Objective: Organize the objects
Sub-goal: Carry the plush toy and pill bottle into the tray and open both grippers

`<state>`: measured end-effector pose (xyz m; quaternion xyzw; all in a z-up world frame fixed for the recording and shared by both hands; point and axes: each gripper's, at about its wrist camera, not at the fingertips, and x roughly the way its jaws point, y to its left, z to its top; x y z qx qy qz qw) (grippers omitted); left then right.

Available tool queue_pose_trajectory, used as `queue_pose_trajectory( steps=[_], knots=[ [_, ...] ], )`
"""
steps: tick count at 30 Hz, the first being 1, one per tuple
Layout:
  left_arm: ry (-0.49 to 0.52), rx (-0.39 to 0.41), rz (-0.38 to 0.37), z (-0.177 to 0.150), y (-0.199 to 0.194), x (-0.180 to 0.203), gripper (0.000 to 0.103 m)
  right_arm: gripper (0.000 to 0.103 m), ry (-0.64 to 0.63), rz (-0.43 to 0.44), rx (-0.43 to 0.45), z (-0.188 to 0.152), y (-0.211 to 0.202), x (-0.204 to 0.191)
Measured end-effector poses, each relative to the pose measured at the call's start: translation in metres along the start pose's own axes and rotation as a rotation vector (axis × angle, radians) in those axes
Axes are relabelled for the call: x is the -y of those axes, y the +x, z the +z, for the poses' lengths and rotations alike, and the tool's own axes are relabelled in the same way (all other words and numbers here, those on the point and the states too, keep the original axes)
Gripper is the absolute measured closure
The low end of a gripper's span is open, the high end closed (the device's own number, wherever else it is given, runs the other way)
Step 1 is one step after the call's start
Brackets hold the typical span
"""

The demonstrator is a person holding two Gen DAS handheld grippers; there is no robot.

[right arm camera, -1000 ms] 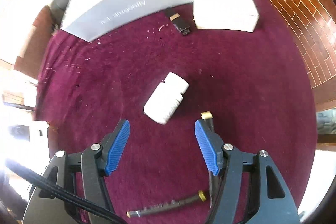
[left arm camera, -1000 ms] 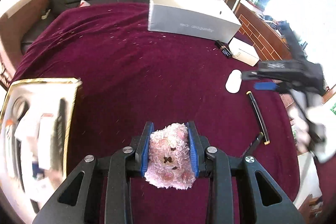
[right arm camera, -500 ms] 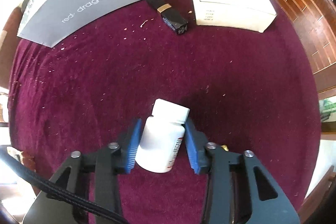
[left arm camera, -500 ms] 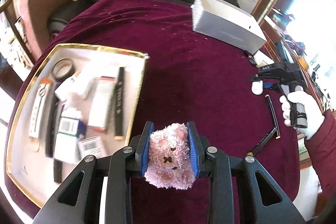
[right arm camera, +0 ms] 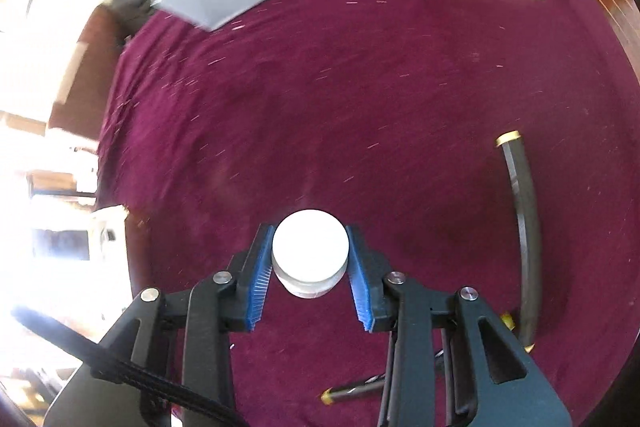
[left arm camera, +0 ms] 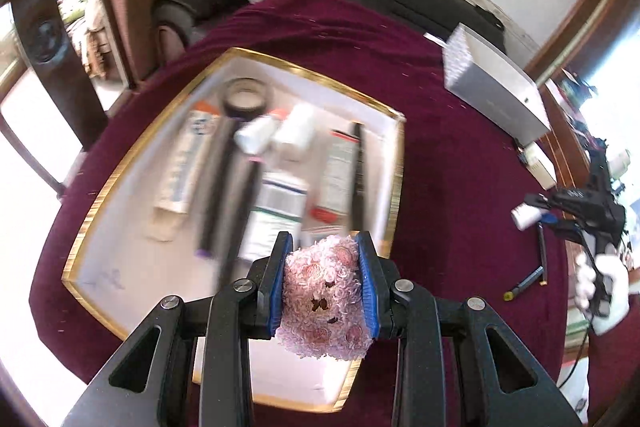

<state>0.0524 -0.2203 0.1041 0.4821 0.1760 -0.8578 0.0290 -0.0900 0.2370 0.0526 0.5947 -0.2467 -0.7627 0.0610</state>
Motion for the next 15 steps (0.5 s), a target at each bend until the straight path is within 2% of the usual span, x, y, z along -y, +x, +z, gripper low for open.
queue_pose_trajectory(
  steps=[6,7,8,10,11,15],
  knots=[
    [-0.049,-0.005,0.058,-0.003,-0.003,-0.045,0.076,0.069,-0.1,0.081,-0.021,-0.026,-0.005,-0.051],
    [-0.053,-0.009,0.065,-0.004,-0.002,-0.051,0.076,0.069,-0.138,0.116,-0.043,-0.038,-0.004,-0.073],
    [-0.053,-0.015,0.074,-0.006,-0.001,-0.056,0.076,0.069,-0.138,0.116,-0.043,-0.038,-0.004,-0.073],
    [-0.048,-0.028,0.09,-0.009,0.002,-0.064,0.076,0.069,-0.198,0.175,-0.088,-0.057,0.002,-0.109],
    [-0.045,-0.035,0.093,-0.009,0.003,-0.068,0.076,0.069,-0.198,0.175,-0.088,-0.057,0.002,-0.109],
    [-0.005,-0.053,0.137,-0.011,0.009,-0.077,0.076,0.069,-0.286,0.233,-0.155,-0.083,0.017,-0.157]
  ],
)
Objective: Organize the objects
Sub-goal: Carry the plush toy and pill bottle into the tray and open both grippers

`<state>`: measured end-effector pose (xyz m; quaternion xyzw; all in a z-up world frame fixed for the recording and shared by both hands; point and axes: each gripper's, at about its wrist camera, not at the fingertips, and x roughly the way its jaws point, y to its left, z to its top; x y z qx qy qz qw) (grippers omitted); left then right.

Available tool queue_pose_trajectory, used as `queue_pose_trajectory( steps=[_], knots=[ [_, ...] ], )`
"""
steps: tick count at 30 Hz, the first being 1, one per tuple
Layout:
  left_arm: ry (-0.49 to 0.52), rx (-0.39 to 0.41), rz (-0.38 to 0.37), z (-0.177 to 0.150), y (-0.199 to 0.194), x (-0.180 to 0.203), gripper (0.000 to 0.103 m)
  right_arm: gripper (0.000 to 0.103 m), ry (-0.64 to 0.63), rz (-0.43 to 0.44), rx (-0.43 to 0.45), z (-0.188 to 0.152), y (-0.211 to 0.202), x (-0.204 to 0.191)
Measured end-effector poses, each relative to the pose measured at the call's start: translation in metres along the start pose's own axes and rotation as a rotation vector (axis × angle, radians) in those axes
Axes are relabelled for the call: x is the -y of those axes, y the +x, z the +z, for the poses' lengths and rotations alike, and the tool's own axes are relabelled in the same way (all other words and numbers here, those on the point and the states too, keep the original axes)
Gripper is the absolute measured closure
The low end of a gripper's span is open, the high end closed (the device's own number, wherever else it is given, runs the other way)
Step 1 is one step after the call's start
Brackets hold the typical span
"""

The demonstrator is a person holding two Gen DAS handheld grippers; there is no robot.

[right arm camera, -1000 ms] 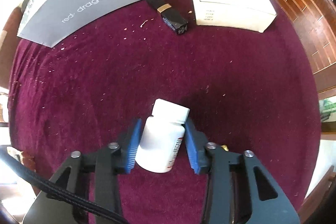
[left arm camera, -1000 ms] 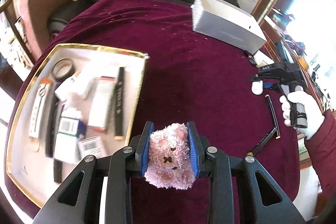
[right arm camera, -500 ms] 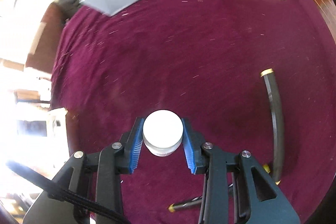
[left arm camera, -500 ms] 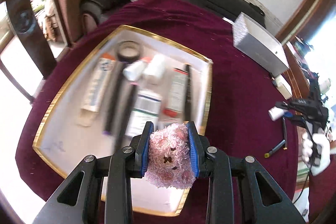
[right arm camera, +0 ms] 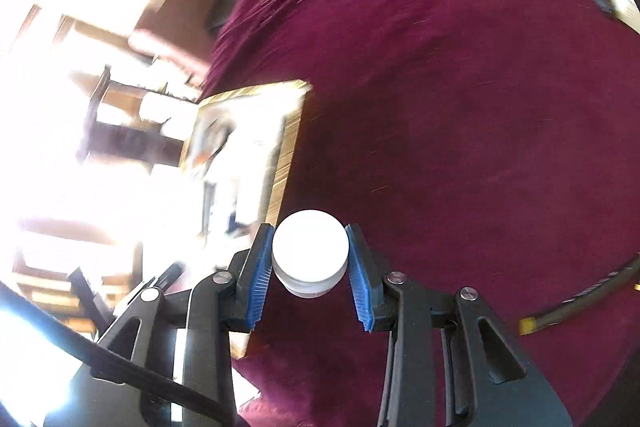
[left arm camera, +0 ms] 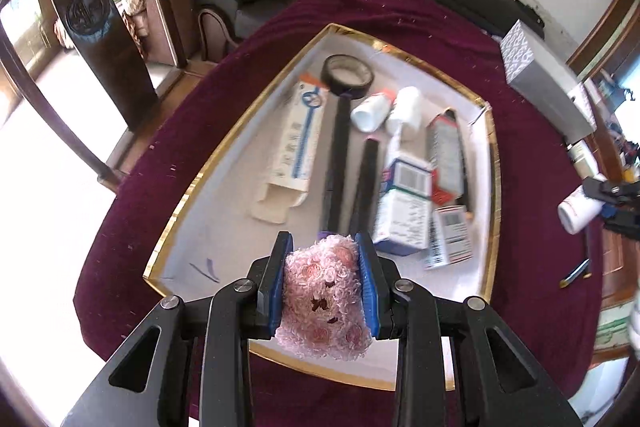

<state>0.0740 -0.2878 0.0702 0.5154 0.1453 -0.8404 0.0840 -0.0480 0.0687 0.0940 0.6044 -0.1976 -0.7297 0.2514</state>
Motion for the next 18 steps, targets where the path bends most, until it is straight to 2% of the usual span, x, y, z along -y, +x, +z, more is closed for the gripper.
queue_pose_trajectory(
  steps=[5,9,16,18],
  knots=[
    [0.03,-0.021,0.035,0.003,0.01,-0.012,0.076,0.069,-0.111,0.057,-0.13,-0.024,0.045,-0.056],
    [0.044,-0.058,0.041,0.005,0.023,-0.02,0.076,0.069,-0.172,0.071,-0.236,-0.045,0.087,-0.089],
    [0.106,-0.061,0.075,0.008,0.031,-0.023,0.075,0.069,-0.2,0.055,-0.36,-0.071,0.137,-0.109],
    [0.117,-0.059,0.083,0.01,0.033,-0.023,0.074,0.069,-0.184,0.044,-0.384,-0.067,0.155,-0.107]
  ],
)
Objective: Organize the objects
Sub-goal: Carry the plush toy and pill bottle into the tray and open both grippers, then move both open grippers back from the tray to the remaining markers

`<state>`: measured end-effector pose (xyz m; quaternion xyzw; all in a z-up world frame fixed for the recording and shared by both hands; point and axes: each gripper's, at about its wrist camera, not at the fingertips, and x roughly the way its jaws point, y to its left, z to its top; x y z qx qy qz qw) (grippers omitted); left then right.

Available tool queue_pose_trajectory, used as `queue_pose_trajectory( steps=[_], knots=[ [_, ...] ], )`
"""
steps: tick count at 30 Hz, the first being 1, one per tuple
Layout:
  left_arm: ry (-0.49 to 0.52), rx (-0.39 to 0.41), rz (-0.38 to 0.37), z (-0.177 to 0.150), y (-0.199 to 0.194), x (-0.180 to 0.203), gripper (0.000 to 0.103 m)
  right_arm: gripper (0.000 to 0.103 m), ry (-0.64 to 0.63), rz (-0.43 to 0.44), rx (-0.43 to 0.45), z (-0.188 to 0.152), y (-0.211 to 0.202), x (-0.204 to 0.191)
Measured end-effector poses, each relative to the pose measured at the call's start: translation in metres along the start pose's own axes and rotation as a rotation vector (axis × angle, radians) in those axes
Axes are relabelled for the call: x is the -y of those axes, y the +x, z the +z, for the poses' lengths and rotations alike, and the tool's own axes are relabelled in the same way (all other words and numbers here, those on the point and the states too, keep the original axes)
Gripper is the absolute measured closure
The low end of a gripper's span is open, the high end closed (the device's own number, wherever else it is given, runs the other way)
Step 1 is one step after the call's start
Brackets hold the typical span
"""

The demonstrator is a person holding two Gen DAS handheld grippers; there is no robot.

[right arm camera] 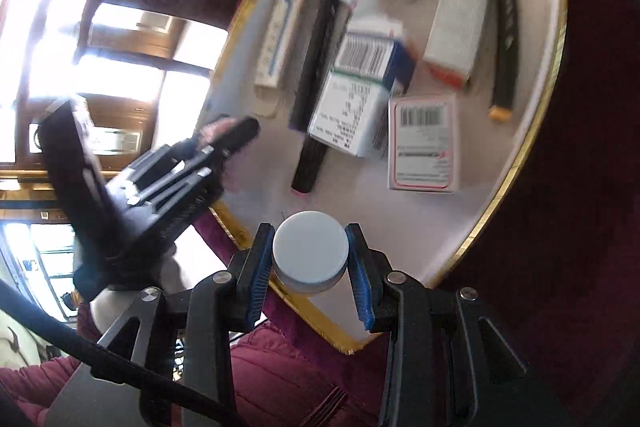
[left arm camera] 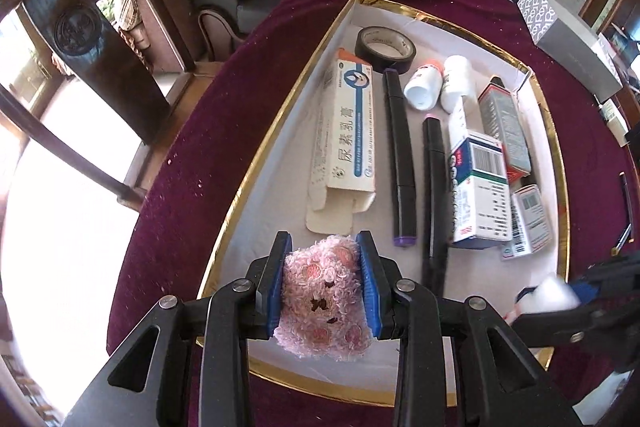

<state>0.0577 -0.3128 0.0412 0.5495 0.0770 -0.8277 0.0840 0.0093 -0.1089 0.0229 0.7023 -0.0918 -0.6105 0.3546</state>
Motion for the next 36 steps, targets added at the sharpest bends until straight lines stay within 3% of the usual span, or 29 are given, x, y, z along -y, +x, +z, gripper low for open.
queue_pose_trajectory(
  steps=[9,16,20,24,36],
  knots=[
    [0.011,-0.007,0.014,0.007,0.006,-0.005,0.073,0.068,0.039,-0.035,0.002,0.004,0.018,0.0],
    [0.023,0.009,0.005,0.016,-0.001,-0.006,0.067,0.067,0.0,-0.122,0.021,0.003,0.017,-0.012],
    [0.044,0.022,-0.007,0.022,-0.009,-0.003,0.066,0.056,-0.043,-0.196,0.035,0.002,0.018,-0.025],
    [0.056,0.043,-0.02,0.029,-0.017,-0.002,0.058,0.053,-0.074,-0.245,0.057,0.001,0.015,-0.038],
    [0.081,0.062,-0.012,0.039,-0.026,-0.004,0.058,0.047,-0.047,-0.263,0.103,-0.001,-0.004,-0.046]
  ],
)
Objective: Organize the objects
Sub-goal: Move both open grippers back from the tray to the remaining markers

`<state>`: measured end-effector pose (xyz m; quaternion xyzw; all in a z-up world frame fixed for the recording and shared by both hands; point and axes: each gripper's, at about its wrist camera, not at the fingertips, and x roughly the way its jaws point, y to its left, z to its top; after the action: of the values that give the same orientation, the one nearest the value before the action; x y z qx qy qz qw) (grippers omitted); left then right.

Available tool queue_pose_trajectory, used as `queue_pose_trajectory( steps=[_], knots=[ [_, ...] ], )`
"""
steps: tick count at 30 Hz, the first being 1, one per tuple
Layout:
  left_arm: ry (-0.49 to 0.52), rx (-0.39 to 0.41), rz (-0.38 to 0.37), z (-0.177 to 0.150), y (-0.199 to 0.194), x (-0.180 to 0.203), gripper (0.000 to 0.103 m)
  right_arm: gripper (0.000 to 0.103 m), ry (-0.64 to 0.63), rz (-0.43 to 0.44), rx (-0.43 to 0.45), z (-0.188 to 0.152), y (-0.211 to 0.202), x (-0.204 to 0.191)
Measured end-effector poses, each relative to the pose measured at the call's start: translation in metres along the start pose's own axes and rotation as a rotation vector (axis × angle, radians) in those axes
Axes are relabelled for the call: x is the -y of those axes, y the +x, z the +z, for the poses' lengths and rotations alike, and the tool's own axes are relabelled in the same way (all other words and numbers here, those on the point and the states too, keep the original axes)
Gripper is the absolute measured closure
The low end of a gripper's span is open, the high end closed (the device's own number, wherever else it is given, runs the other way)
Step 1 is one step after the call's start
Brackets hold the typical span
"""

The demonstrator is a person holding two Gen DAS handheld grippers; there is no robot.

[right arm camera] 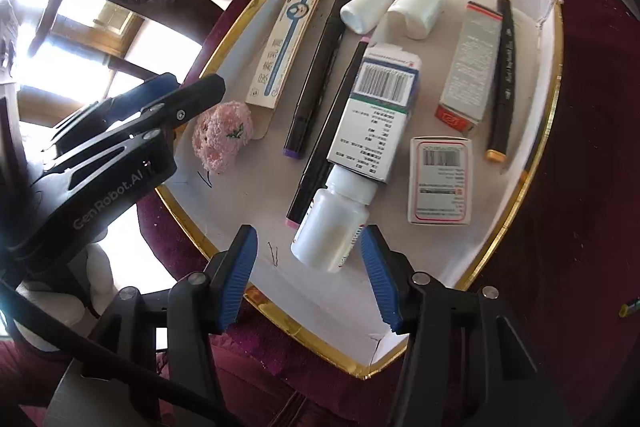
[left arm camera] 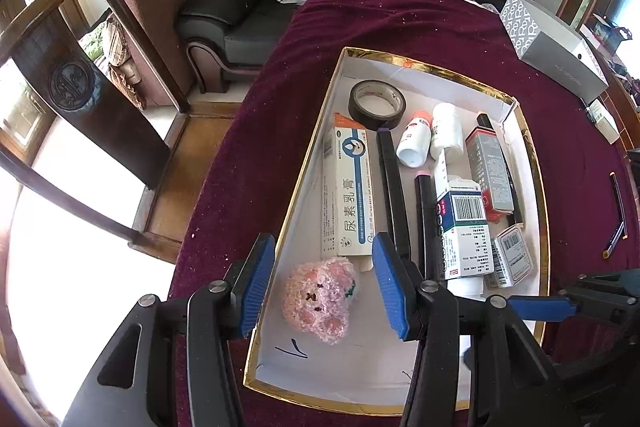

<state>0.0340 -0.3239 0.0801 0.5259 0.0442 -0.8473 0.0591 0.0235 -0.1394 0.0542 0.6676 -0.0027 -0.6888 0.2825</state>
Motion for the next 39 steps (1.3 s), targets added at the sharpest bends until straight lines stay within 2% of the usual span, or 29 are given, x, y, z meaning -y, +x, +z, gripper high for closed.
queue_pose_trajectory(
  steps=[3,11,20,25,29,33,35,39],
  knots=[
    [0.002,-0.004,-0.004,0.0,0.0,0.0,0.058,0.042,0.028,0.003,0.023,-0.003,-0.01,0.007],
    [0.023,-0.031,-0.009,0.002,0.002,0.018,0.058,0.042,0.157,0.013,0.074,-0.018,-0.03,0.052],
    [0.07,-0.001,0.019,0.0,-0.022,0.069,0.058,0.042,0.29,0.064,0.16,-0.044,-0.062,0.118],
    [0.095,-0.005,-0.01,-0.003,-0.032,0.11,0.058,0.042,0.39,0.055,0.236,-0.073,-0.1,0.187],
    [0.1,-0.027,-0.088,-0.007,-0.034,0.153,0.058,0.042,0.516,-0.01,0.306,-0.091,-0.128,0.251],
    [0.097,-0.071,-0.173,-0.015,-0.027,0.195,0.058,0.041,0.643,-0.148,0.365,-0.125,-0.172,0.338],
    [0.103,-0.095,-0.208,-0.022,-0.023,0.215,0.058,0.039,0.694,-0.241,0.366,-0.136,-0.187,0.38],
    [0.15,-0.127,-0.234,-0.035,-0.014,0.254,0.058,0.039,0.702,-0.334,0.341,-0.13,-0.191,0.42]
  ],
)
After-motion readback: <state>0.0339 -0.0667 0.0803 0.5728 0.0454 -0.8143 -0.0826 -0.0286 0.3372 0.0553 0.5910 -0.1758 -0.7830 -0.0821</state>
